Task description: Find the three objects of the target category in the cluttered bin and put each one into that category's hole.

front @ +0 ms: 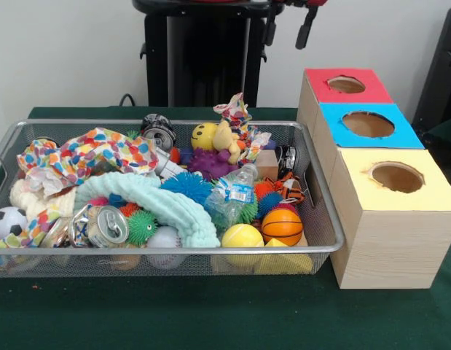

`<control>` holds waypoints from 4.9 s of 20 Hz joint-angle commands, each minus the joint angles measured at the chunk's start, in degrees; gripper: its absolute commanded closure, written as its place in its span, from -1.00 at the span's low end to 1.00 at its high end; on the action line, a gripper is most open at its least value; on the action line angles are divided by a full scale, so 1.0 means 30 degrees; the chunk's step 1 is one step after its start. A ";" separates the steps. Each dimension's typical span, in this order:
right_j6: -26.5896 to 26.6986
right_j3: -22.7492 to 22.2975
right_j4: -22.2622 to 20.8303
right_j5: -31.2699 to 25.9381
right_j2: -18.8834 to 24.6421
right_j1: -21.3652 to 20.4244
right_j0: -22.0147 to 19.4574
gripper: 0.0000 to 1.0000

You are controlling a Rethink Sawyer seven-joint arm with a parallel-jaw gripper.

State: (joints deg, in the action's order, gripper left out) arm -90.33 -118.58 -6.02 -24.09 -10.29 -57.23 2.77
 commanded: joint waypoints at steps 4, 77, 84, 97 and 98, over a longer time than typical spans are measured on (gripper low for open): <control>-0.3782 0.1816 0.0429 0.1834 -0.0264 0.2484 -0.1296 -1.00; -0.5340 0.3964 0.3783 1.1256 0.0207 1.1572 -0.0259 -1.00; -0.5263 0.4222 0.3949 1.1918 0.0852 1.1979 -0.0612 -1.00; -0.3784 0.5212 0.3927 1.2598 -0.1276 1.2337 0.0818 -1.00; -0.3608 0.5342 0.3945 1.2604 -0.1606 1.2312 0.1058 -1.00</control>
State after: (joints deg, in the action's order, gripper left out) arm -90.36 -105.22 3.10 11.28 -15.50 -22.26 4.07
